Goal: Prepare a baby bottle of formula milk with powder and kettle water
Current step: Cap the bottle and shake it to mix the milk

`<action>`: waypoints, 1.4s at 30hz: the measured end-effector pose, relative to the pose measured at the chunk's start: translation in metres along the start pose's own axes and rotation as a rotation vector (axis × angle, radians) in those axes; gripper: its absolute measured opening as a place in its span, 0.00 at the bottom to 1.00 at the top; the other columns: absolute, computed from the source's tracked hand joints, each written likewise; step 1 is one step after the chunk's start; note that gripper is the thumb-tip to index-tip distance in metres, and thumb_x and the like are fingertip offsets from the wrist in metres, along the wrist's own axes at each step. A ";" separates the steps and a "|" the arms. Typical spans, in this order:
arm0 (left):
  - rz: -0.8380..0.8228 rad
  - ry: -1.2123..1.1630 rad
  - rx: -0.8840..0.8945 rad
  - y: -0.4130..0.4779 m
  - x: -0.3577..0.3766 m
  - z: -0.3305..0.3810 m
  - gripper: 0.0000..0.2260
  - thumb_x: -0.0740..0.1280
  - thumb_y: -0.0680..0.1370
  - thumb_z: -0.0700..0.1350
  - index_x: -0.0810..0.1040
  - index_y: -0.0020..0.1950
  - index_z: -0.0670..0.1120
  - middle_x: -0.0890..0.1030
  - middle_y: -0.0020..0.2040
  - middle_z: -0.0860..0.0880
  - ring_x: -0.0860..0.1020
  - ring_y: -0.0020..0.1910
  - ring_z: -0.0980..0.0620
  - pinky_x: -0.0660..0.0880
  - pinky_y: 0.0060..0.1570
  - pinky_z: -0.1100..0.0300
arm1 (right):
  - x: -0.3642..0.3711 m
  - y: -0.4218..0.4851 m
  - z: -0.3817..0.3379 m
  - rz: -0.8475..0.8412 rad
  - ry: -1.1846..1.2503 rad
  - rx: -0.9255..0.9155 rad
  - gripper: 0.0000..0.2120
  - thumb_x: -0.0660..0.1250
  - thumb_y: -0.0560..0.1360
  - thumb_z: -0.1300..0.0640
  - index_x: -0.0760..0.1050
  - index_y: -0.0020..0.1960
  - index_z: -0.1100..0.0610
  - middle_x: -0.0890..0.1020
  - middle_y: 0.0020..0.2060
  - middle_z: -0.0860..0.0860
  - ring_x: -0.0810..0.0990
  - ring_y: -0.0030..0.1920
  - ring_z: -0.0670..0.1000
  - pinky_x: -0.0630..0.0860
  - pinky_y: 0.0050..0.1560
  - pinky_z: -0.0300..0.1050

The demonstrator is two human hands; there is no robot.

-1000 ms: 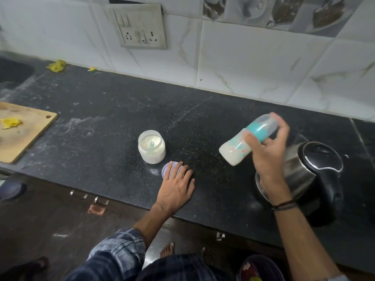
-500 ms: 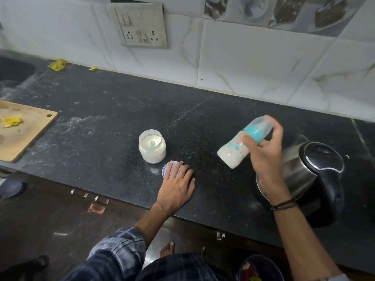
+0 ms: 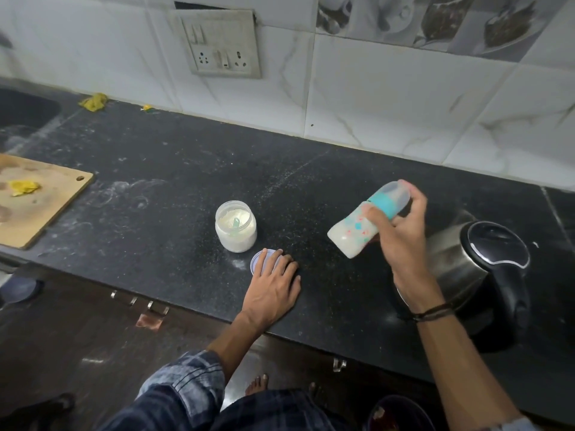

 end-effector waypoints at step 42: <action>0.034 -0.004 0.004 0.001 0.005 -0.001 0.15 0.61 0.84 0.53 0.81 0.62 0.47 0.80 0.63 0.48 0.74 0.70 0.43 0.60 0.79 0.41 | -0.028 -0.002 -0.012 0.227 0.185 -0.044 0.32 0.77 0.72 0.54 0.66 0.70 0.45 0.80 0.60 0.53 0.87 0.53 0.49 0.83 0.45 0.46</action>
Point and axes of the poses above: each hand's wrist, its own y-axis towards the middle knuckle, its own x-axis out of the palm, z = x × y, the point moved 10 cm from there along y, towards the middle knuckle
